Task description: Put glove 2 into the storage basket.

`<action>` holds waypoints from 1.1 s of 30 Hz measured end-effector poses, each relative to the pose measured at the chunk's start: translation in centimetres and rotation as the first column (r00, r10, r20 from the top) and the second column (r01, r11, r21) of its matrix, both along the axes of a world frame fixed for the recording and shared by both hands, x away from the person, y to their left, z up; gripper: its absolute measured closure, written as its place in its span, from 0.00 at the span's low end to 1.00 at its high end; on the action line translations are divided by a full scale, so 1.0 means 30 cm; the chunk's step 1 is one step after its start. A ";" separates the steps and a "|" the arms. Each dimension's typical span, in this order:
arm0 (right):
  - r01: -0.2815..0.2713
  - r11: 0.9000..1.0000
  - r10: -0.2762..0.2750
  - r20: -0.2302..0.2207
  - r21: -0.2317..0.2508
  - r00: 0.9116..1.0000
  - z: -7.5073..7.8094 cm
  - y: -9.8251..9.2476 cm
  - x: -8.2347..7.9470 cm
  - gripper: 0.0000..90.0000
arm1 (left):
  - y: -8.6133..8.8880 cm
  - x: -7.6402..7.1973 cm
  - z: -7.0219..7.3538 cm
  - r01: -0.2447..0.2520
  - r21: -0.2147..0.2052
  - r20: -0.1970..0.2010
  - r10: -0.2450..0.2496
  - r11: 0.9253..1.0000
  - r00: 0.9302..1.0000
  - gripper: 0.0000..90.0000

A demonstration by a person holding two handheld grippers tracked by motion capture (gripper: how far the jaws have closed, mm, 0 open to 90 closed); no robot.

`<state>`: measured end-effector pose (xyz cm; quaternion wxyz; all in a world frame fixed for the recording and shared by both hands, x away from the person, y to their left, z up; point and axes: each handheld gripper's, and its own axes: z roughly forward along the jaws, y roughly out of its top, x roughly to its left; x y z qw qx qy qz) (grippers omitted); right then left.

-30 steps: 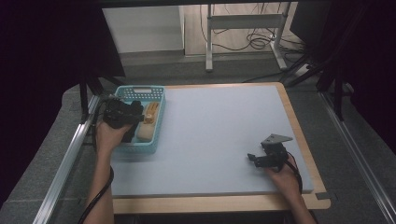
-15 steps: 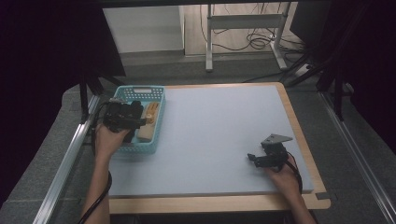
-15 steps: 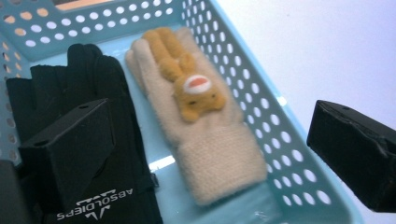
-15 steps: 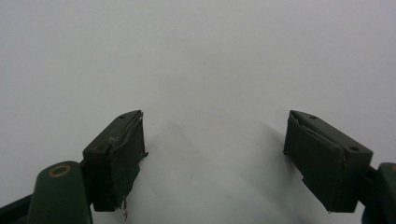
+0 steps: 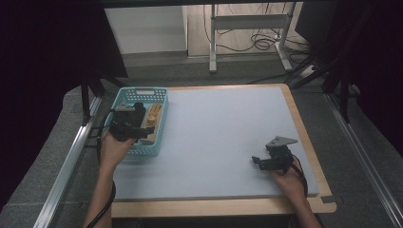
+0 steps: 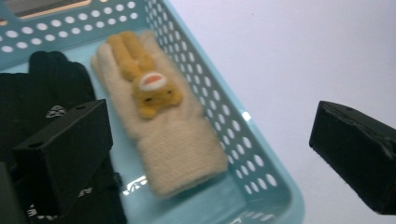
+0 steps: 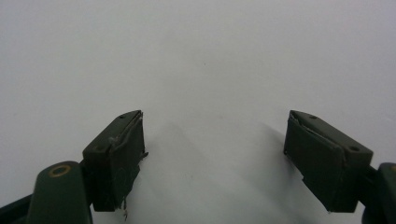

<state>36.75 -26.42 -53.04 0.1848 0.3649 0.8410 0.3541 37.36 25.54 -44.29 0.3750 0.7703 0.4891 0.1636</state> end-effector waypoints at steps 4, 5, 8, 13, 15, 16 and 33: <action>0.000 1.000 0.000 0.000 0.000 1.000 0.000 0.000 0.000 0.22 | -0.027 -0.017 -0.003 0.023 0.003 0.008 -0.023 1.000 1.000 0.00; 0.000 1.000 0.000 0.001 -0.001 1.000 0.000 0.000 0.000 0.22 | -0.036 -0.021 -0.004 0.029 0.004 0.014 -0.029 1.000 0.999 0.00; 0.000 1.000 0.000 0.001 -0.001 1.000 0.000 0.000 0.000 0.22 | -0.057 -0.032 -0.004 0.046 0.005 0.021 -0.046 0.999 0.999 0.00; -0.001 1.000 0.001 0.000 0.000 1.000 0.000 0.000 0.000 0.22 | -0.101 -0.052 -0.003 0.081 0.010 0.034 -0.081 0.997 0.996 0.00; 0.000 1.000 0.000 0.001 0.000 1.000 0.000 0.000 0.000 0.22 | -0.119 -0.058 -0.003 0.093 0.008 0.040 -0.093 0.996 0.995 0.00; 0.000 1.000 0.000 0.001 0.000 1.000 0.000 0.000 0.000 0.22 | -0.128 -0.061 -0.003 0.098 0.005 0.043 -0.098 0.995 0.994 0.00; 0.000 1.000 0.000 0.001 0.000 1.000 0.000 0.000 0.000 0.22 | -0.302 -0.093 -0.045 0.218 -0.014 0.057 -0.217 0.976 0.974 0.00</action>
